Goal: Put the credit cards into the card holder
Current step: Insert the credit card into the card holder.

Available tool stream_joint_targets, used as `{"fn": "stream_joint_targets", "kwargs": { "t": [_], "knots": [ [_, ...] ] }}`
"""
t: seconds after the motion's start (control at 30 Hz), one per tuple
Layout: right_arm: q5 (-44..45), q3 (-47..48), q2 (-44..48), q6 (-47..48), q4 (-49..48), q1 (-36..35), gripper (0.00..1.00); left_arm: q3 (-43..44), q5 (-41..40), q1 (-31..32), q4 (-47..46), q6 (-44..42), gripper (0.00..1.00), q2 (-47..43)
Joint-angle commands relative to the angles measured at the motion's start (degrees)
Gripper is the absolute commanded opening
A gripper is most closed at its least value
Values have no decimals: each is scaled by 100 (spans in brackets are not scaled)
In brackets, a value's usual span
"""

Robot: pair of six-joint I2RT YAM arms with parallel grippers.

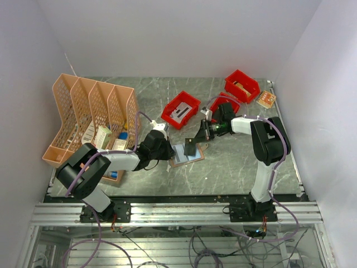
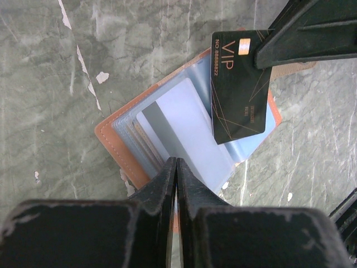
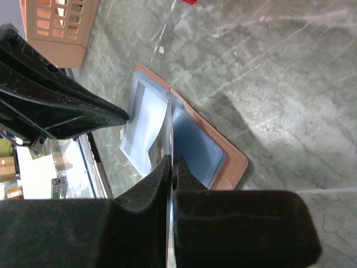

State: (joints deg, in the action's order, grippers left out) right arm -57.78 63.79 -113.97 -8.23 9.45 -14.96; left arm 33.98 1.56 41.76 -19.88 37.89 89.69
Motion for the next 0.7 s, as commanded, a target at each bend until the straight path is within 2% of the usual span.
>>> {"fn": "stream_joint_targets", "kwargs": {
  "t": [0.0,0.67],
  "knots": [
    [136,-191,204,173,99,-1,0,38,-33,-46,293,-139,12,107],
    [36,-314,359,208,76,161,0,18,2,-45,241,-124,12,106]
  ]
}}
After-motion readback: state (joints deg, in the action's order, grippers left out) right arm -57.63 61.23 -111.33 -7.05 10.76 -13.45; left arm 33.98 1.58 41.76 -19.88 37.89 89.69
